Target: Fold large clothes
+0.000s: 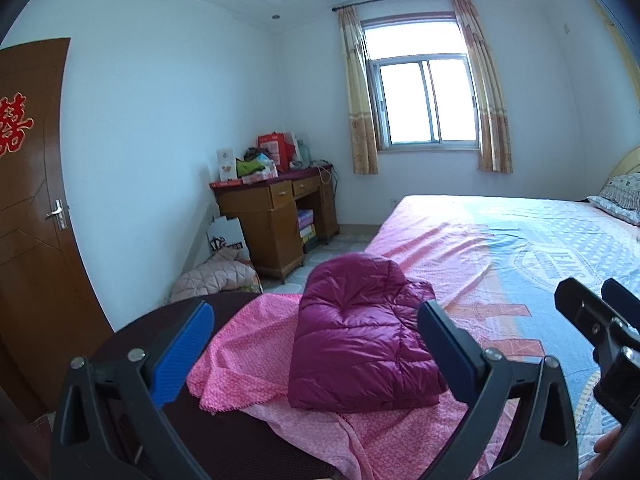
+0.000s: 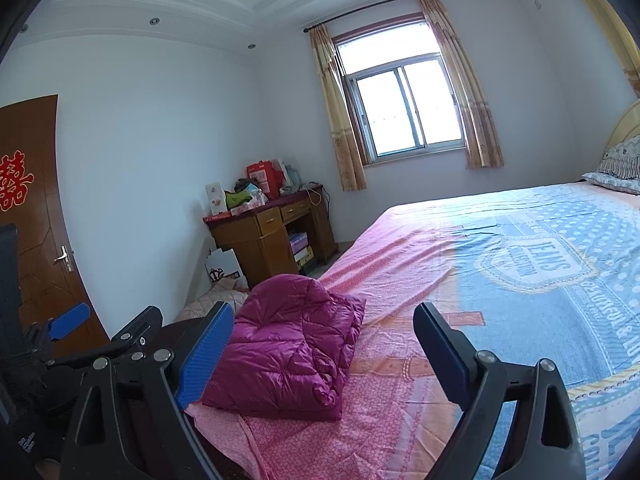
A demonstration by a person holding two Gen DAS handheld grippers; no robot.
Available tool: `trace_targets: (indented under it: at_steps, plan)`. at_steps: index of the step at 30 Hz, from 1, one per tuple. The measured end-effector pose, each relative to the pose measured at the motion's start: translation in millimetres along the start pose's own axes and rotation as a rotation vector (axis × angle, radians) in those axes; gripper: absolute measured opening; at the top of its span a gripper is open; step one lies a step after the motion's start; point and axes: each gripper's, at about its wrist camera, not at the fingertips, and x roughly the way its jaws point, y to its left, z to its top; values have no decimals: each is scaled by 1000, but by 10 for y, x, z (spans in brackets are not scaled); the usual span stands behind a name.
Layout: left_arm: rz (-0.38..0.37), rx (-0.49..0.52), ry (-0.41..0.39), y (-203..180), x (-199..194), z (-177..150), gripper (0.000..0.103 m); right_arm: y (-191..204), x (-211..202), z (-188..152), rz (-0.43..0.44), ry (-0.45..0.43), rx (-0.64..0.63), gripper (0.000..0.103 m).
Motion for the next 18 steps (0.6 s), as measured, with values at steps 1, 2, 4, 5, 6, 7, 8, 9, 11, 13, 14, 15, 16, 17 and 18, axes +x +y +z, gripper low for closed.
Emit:
trace_targets:
  at_steps: [1, 2, 4, 5, 6, 7, 8, 9, 11, 13, 14, 15, 16, 17, 18]
  plan:
    - [-1, 0, 2, -4, 2, -6, 103, -3, -3, -3, 1, 0, 1, 92]
    - [1, 0, 2, -6, 3, -8, 103, -4, -4, -5, 1, -1, 1, 92]
    - [5, 3, -4, -15, -10, -8, 103, 3, -5, -1, 0, -2, 0, 92]
    - [6, 4, -8, -16, -20, -7, 103, 4, -3, 1, 0, -2, 0, 92]
    - [8, 4, -11, -16, -28, -5, 103, 4, -2, -1, 0, -1, 0, 92]
    - [9, 4, -12, -18, -28, -4, 103, 5, -2, -2, -1, -1, 0, 92]
    - [7, 5, -10, -18, -27, -6, 103, 2, -1, -6, -2, 1, 1, 92]
    - [6, 6, -8, -20, -28, -4, 103, 3, 1, -6, -2, 2, 1, 92]
    - [6, 8, -4, -26, -19, -4, 103, 1, 1, -8, -2, 5, 5, 92]
    - [7, 10, 0, -31, -14, -4, 103, -1, 9, -10, -3, 8, 9, 92]
    - [7, 11, 1, -36, -12, -3, 103, -4, 13, -14, -3, 10, 11, 92]
    - [8, 12, 2, -36, -9, -3, 103, -13, 22, -18, -3, 13, 14, 92]
    - [8, 11, 4, -37, -4, -5, 103, -17, 26, -21, -3, 15, 16, 92]
    - [7, 10, 7, -34, 4, -6, 103, -17, 30, -25, -3, 17, 17, 92]
    - [4, 8, 11, -30, 12, -5, 103, -20, 38, -27, -3, 20, 19, 92]
